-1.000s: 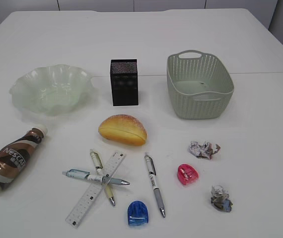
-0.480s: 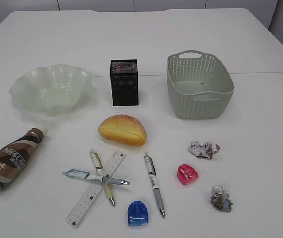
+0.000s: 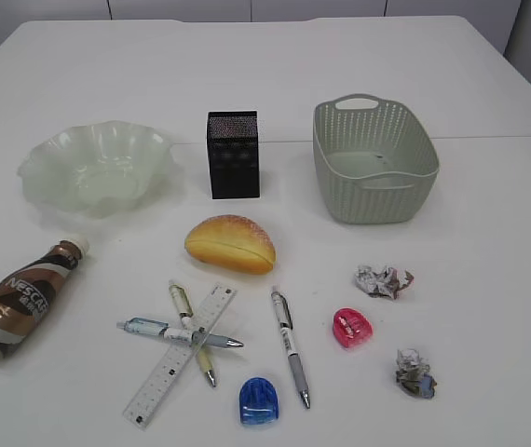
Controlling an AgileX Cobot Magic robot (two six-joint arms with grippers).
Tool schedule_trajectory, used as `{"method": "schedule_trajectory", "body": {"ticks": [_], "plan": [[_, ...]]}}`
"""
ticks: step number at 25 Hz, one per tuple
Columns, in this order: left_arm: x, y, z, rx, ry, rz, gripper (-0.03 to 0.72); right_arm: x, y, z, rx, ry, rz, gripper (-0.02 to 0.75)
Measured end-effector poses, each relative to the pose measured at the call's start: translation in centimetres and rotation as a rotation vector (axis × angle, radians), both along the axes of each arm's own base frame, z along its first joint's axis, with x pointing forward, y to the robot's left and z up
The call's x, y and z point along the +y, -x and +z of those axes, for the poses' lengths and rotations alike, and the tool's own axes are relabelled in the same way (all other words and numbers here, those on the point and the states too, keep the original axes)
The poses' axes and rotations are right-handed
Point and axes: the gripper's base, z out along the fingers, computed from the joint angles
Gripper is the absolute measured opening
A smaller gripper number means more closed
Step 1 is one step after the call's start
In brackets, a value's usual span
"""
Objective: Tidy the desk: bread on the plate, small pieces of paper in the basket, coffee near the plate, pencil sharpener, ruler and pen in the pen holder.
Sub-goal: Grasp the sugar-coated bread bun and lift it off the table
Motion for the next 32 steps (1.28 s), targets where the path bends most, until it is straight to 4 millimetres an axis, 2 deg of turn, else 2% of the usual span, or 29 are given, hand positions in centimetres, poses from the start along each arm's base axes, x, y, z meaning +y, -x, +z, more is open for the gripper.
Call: {"method": "schedule_trajectory", "body": {"ticks": [12, 17, 23, 31, 32], "plan": [[0.0, -0.4, 0.0, 0.02, 0.001, 0.0, 0.489, 0.0, 0.0, 0.0, 0.0, -0.004, 0.003, 0.552], [0.1, -2.2, 2.5, 0.092, 0.005, 0.0, 0.489, 0.0, 0.0, 0.0, 0.0, -0.004, 0.003, 0.552], [0.4, -7.0, 6.9, 0.194, 0.011, 0.0, 0.463, 0.0, 0.0, 0.0, 0.0, -0.004, 0.003, 0.552], [0.7, -17.2, 12.5, 0.304, 0.001, -0.023, 0.453, 0.0, 0.1, 0.0, 0.006, 0.013, 0.003, 0.552], [0.6, -18.7, 12.7, 0.342, -0.012, -0.038, 0.453, -0.1, 0.1, 0.0, 0.019, 0.016, 0.003, 0.552]]}}
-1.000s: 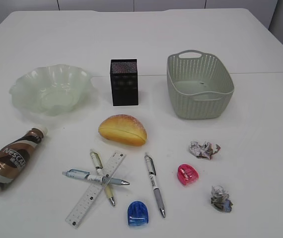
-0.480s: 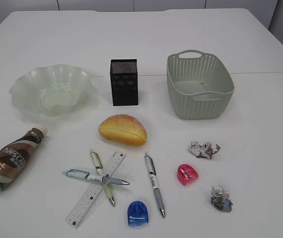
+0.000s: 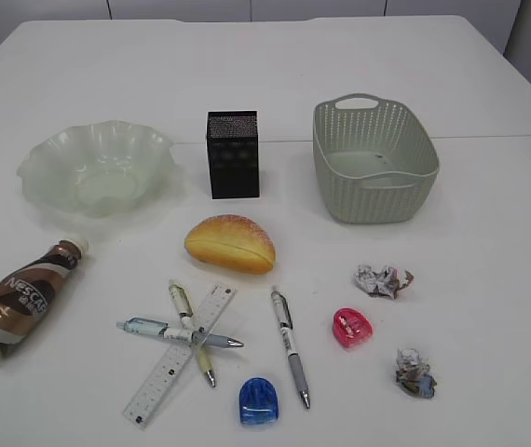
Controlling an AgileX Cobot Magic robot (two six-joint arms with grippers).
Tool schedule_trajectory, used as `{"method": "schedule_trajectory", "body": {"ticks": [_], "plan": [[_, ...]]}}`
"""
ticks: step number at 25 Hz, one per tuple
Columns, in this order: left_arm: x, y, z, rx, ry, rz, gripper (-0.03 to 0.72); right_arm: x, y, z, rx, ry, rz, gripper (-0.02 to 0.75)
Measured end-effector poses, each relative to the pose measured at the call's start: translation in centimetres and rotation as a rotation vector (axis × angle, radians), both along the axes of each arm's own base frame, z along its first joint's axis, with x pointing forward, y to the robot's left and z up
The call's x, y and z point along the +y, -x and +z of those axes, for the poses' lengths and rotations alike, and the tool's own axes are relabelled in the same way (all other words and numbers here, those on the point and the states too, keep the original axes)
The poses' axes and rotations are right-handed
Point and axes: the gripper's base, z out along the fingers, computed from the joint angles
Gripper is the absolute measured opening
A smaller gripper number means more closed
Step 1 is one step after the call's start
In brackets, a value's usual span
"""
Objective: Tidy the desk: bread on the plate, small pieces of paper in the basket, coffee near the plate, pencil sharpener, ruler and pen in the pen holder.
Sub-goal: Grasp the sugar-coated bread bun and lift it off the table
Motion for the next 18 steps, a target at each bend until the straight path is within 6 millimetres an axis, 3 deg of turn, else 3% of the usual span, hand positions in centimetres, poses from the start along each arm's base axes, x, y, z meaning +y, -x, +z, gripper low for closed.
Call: {"method": "schedule_trajectory", "body": {"ticks": [3, 9, 14, 18], "plan": [[-0.9, -3.8, 1.0, 0.065, -0.041, -0.061, 0.453, -0.1, -1.0, 0.4, 0.118, 0.025, -0.007, 0.551], [-3.1, -10.6, 1.8, 0.107, -0.076, -0.142, 0.452, -0.1, -5.9, 1.5, 0.434, 0.09, -0.017, 0.551], [-5.7, -14.5, -0.2, 0.162, -0.121, -0.257, 0.452, 0.3, -10.8, 4.0, 0.549, 0.067, -0.041, 0.551], [-8.1, -16.3, -2.6, 0.208, -0.165, -0.37, 0.451, 1.0, -14.9, 5.5, 0.608, -0.015, -0.084, 0.551]]}}
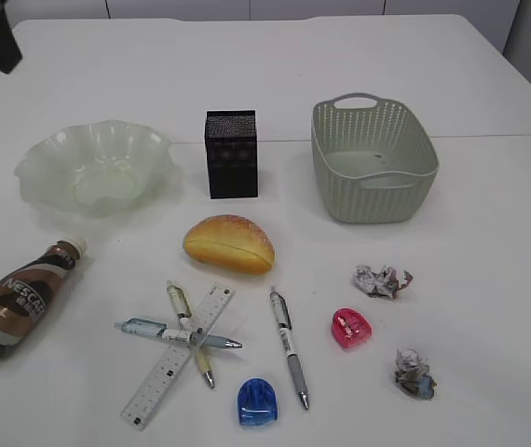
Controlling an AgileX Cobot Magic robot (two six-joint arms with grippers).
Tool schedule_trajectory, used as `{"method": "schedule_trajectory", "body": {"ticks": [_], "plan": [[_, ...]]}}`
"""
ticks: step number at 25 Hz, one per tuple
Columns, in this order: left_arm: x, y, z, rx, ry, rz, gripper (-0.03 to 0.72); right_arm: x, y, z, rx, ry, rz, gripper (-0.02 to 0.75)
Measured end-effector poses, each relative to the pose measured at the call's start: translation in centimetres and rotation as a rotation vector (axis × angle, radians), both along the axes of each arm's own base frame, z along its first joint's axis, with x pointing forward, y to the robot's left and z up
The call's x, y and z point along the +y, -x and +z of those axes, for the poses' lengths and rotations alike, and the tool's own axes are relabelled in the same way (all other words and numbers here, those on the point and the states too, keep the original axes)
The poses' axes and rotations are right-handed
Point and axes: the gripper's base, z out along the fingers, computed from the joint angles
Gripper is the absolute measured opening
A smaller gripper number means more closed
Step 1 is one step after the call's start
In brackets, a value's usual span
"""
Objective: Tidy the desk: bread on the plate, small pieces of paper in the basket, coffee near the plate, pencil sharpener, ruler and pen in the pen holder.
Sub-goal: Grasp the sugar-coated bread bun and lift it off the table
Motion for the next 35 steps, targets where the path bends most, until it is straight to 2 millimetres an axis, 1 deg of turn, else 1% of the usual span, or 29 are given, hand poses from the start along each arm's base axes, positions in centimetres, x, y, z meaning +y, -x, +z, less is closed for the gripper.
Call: {"method": "schedule_trajectory", "body": {"ticks": [3, 5, 7, 10, 13, 16, 19, 23, 26, 29, 31, 33, 35], "plan": [[-1.5, -0.8, -1.2, 0.012, -0.003, -0.06, 0.45, 0.8, -2.8, 0.1, 0.054, -0.076, -0.035, 0.551], [-2.4, -1.3, -2.1, 0.034, -0.002, -0.104, 0.45, 1.3, -4.4, -0.2, 0.096, -0.122, -0.041, 0.551], [-3.4, -1.8, -3.2, 0.047, -0.02, -0.169, 0.449, 1.6, -5.9, -1.0, 0.146, -0.138, -0.047, 0.551], [-5.5, -2.4, -5.3, 0.072, -0.083, -0.342, 0.449, 1.7, -7.5, -2.0, 0.198, -0.135, -0.051, 0.551], [-7.9, -3.0, -7.4, 0.068, -0.137, -0.516, 0.449, 1.5, -8.5, -2.7, 0.231, -0.1, -0.052, 0.551], [-10.0, -3.9, -9.4, 0.035, -0.164, -0.619, 0.449, 1.2, -9.0, -3.1, 0.241, -0.064, -0.051, 0.551], [-11.4, -4.9, -11.6, 0.005, -0.171, -0.668, 0.445, 1.2, -9.1, -3.2, 0.241, -0.058, -0.05, 0.551], [-12.7, -6.0, -14.9, 0.016, -0.165, -0.696, 0.44, 1.2, -9.1, -3.2, 0.241, -0.058, -0.05, 0.552], [-13.6, -6.1, -17.1, 0.063, -0.165, -0.716, 0.439, 1.2, -9.1, -3.2, 0.241, -0.059, -0.051, 0.551], [-14.8, -5.7, -18.1, 0.087, -0.141, -0.743, 0.44, 1.2, -9.1, -3.2, 0.241, -0.059, -0.051, 0.551], [-15.5, -5.5, -18.6, 0.095, -0.117, -0.751, 0.456, 1.2, -9.1, -3.2, 0.241, -0.059, -0.051, 0.551], [-15.9, -5.4, -18.9, 0.1, -0.102, -0.756, 0.503, 1.2, -9.1, -3.2, 0.241, -0.059, -0.051, 0.551], [-16.1, -5.5, -19.2, 0.094, -0.094, -0.752, 0.571, 1.2, -9.1, -3.2, 0.241, -0.059, -0.051, 0.551]]}}
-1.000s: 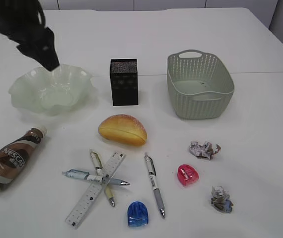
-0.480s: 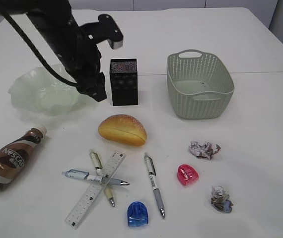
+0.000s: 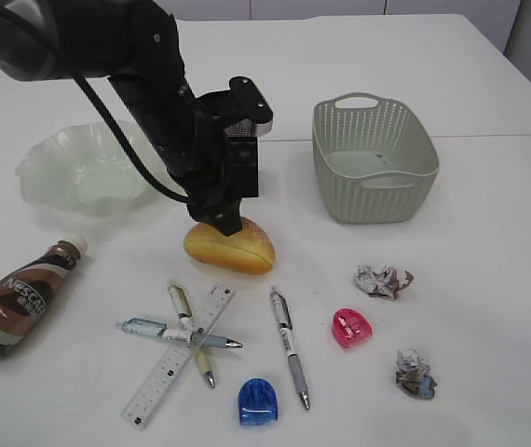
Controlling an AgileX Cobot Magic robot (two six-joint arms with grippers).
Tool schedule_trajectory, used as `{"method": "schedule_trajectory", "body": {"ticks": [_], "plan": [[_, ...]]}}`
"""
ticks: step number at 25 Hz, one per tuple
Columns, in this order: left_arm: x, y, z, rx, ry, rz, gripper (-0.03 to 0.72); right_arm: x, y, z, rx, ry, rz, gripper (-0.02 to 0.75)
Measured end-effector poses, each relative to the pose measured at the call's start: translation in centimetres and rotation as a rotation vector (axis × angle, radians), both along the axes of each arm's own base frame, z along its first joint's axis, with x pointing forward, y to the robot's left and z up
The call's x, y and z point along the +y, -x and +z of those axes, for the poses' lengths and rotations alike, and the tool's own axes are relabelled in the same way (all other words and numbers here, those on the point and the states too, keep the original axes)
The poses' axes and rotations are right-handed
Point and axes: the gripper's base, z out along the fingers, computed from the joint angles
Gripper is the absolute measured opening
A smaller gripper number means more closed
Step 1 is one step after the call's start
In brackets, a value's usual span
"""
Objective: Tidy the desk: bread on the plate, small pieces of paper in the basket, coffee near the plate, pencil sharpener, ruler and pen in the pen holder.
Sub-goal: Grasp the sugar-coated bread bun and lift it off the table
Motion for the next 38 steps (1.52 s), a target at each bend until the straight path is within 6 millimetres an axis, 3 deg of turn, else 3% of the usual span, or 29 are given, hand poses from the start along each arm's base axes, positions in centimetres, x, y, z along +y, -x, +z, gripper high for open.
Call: {"method": "schedule_trajectory", "body": {"ticks": [3, 9, 19, 26, 34, 38], "plan": [[-0.2, 0.0, -0.4, 0.001, 0.002, -0.002, 0.619, 0.0, 0.0, 0.0, 0.0, 0.0, 0.0, 0.551], [-0.5, -0.4, -0.4, -0.041, 0.022, 0.003, 0.628, 0.0, 0.0, 0.0, 0.0, 0.0, 0.0, 0.551], [-0.5, -0.4, -0.5, -0.04, 0.02, 0.0, 0.601, 0.0, 0.0, 0.0, 0.0, 0.0, 0.0, 0.551], [-0.5, -0.2, -2.3, 0.006, -0.033, -0.074, 0.555, 0.0, 0.0, 0.0, 0.0, 0.002, 0.0, 0.551], [-0.5, -0.2, -2.5, 0.005, -0.041, -0.098, 0.55, 0.0, 0.0, 0.0, 0.0, 0.004, 0.001, 0.551], [-0.5, -0.3, -3.7, 0.029, -0.054, -0.1, 0.55, 0.0, 0.0, 0.0, 0.0, 0.004, 0.001, 0.551]]}}
